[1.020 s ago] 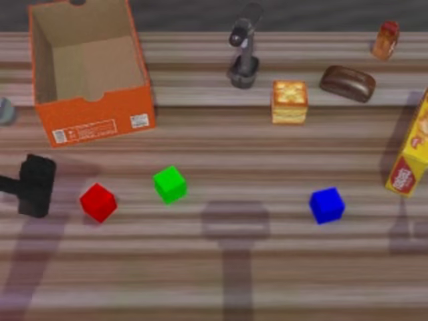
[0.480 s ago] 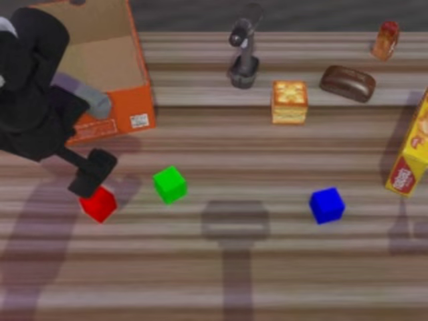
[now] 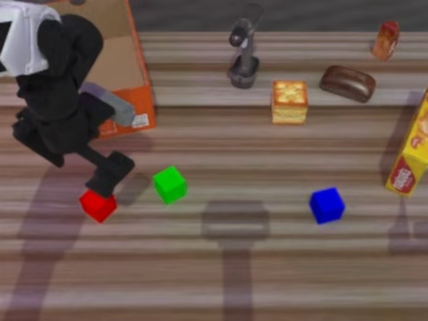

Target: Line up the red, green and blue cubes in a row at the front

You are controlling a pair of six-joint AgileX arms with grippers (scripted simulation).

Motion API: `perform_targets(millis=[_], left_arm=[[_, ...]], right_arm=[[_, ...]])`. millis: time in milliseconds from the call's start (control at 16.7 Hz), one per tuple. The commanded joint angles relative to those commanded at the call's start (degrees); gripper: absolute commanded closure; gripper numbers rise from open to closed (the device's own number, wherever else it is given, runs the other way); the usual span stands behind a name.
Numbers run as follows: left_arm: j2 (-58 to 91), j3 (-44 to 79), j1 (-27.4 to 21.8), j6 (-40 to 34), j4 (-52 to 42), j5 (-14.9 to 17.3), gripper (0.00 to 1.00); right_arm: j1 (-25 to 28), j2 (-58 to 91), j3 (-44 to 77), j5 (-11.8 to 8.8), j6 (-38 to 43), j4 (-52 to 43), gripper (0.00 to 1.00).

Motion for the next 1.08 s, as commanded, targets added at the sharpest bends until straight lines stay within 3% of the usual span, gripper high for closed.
perform_targets(millis=[360, 780, 1080], left_arm=[[1.0, -1.6, 0.1, 0.1, 2.4, 0.0, 0.00], [8.6, -9.0, 0.1, 0.2, 17.8, 0.1, 0.00], [9.1, -9.4, 0.1, 0.2, 18.5, 0.1, 0.00]], right_arm=[[0.0, 0.0, 0.0, 0.0, 0.0, 0.0, 0.00], [0.0, 0.0, 0.0, 0.0, 0.0, 0.0, 0.00], [0.0, 0.0, 0.0, 0.0, 0.0, 0.0, 0.00]])
